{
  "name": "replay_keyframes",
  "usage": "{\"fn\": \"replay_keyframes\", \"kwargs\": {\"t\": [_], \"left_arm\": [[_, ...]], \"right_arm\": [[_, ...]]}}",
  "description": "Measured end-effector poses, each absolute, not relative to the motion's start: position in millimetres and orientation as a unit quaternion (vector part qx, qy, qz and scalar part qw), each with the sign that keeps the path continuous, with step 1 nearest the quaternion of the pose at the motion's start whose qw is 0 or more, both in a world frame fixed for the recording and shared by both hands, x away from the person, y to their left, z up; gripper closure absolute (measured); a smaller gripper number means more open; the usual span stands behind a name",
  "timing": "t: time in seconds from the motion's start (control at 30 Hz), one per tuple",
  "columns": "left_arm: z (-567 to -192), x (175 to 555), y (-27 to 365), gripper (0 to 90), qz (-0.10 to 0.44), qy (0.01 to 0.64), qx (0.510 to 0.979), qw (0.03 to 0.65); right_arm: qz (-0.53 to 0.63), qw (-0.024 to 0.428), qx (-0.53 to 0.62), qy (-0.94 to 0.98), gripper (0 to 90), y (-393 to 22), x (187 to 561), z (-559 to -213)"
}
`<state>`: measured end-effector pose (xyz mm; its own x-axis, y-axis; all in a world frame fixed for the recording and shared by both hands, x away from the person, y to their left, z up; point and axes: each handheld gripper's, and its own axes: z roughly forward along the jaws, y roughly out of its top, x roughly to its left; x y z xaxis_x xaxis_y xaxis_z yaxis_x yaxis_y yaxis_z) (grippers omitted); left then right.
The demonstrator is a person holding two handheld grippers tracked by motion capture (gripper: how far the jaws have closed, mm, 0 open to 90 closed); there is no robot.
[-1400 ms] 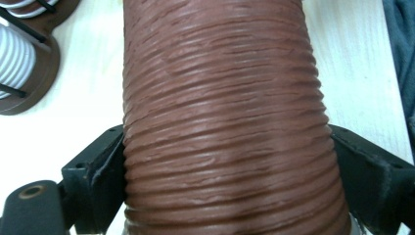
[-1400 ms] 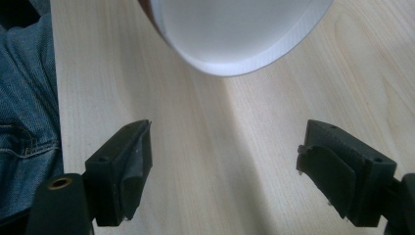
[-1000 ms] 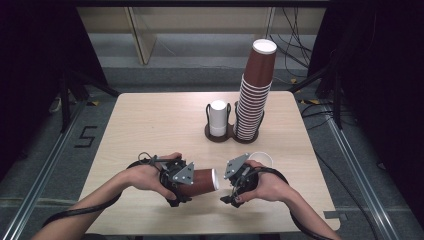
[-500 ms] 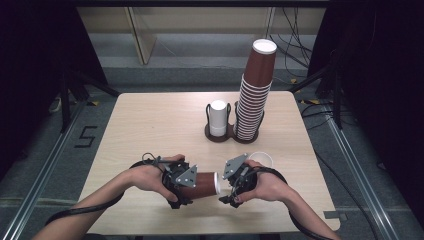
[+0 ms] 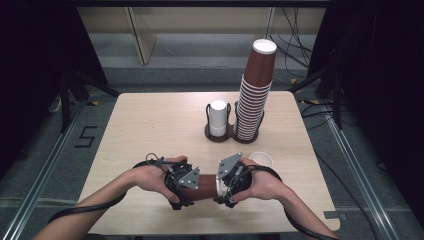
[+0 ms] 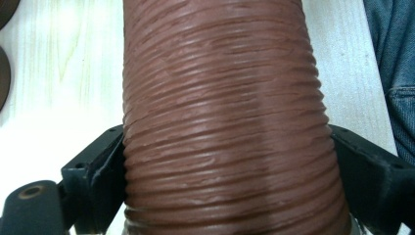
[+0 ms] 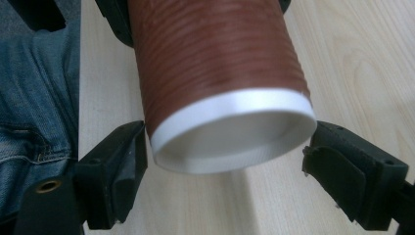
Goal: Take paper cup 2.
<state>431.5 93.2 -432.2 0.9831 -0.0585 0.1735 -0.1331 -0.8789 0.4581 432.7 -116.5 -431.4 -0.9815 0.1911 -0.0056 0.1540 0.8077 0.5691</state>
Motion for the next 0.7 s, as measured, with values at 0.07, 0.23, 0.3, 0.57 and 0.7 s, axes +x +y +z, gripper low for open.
{"fn": "replay_keyframes", "kwargs": {"t": [0.07, 0.23, 0.3, 0.57, 0.7], "left_arm": [[-433, 431, 92, 10.7, 0.077, -0.052, 0.966, 0.24], [-433, 431, 88, 10.7, 0.074, -0.057, 0.966, 0.239], [-434, 431, 87, 10.7, 0.073, -0.059, 0.967, 0.238], [-433, 430, 84, 10.7, 0.073, -0.062, 0.966, 0.239], [-433, 430, 83, 10.7, 0.074, -0.063, 0.966, 0.24]], "right_arm": [[0.298, 0.03, 0.087, 0.95, 16.0, -115, 432, -430], [0.302, 0.027, 0.079, 0.95, 16.0, -110, 433, -430], [0.304, 0.033, 0.06, 0.95, 16.0, -108, 434, -430], [0.301, 0.023, 0.057, 0.952, 16.0, -102, 433, -432], [0.298, 0.019, 0.064, 0.952, 16.0, -100, 432, -433]]}}
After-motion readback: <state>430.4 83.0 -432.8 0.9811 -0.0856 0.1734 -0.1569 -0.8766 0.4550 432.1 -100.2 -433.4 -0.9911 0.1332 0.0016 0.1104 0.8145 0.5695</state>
